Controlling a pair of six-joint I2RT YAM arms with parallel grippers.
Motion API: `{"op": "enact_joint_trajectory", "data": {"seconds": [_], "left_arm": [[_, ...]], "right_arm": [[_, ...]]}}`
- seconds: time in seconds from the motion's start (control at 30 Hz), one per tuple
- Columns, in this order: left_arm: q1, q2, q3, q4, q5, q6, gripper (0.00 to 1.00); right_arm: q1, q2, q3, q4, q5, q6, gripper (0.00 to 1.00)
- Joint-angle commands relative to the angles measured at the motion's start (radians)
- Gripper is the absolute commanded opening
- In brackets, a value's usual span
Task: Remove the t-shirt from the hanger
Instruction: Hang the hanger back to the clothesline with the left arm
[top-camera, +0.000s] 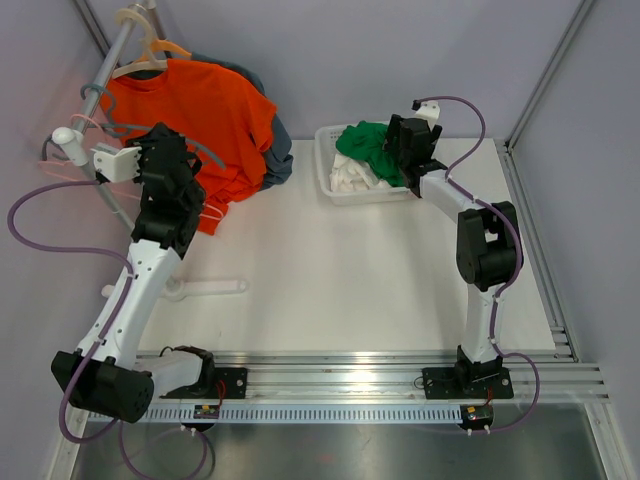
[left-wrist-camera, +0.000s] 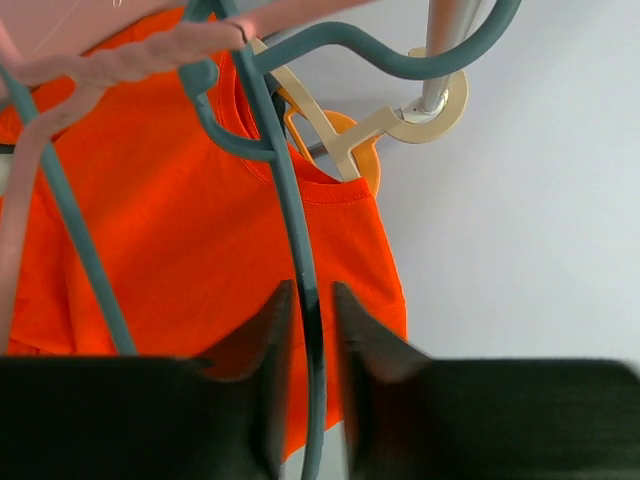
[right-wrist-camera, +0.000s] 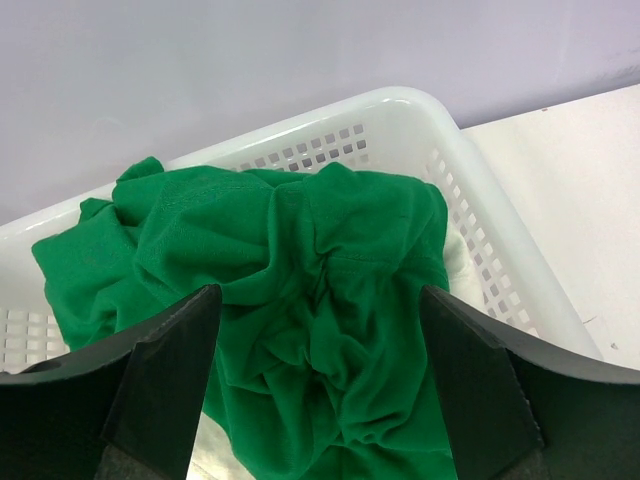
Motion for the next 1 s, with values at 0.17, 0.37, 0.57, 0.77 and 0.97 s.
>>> {"op": "enact_joint_trajectory", "data": {"seconds": [0.17, 0.37, 0.57, 0.77, 0.97], "left_arm": [[0.006, -0.053, -0.011, 0.064, 0.011, 0.032, 0.47], [0.005, -0.08, -0.004, 0.005, 0.034, 0.018, 0.58], [0.005, -0.119, 0.015, -0.104, 0.094, -0.002, 0.66], [0.005, -0.171, 0.033, -0.222, 0.167, -0.016, 0.66], [-0.006, -0.231, 0.042, -0.301, 0.244, -0.014, 0.66]], "right_arm": [[0.009, -0.031, 0.02, 0.038, 0.025, -0.007, 0.89], [0.009, -0.02, 0.029, 0.031, 0.025, -0.01, 0.9], [0.009, -0.017, 0.038, 0.028, 0.019, -0.01, 0.91], [0.009, -0.011, 0.043, 0.022, 0.017, -0.007, 0.92], [0.009, -0.008, 0.05, 0.021, 0.002, 0.007, 0.92]]}}
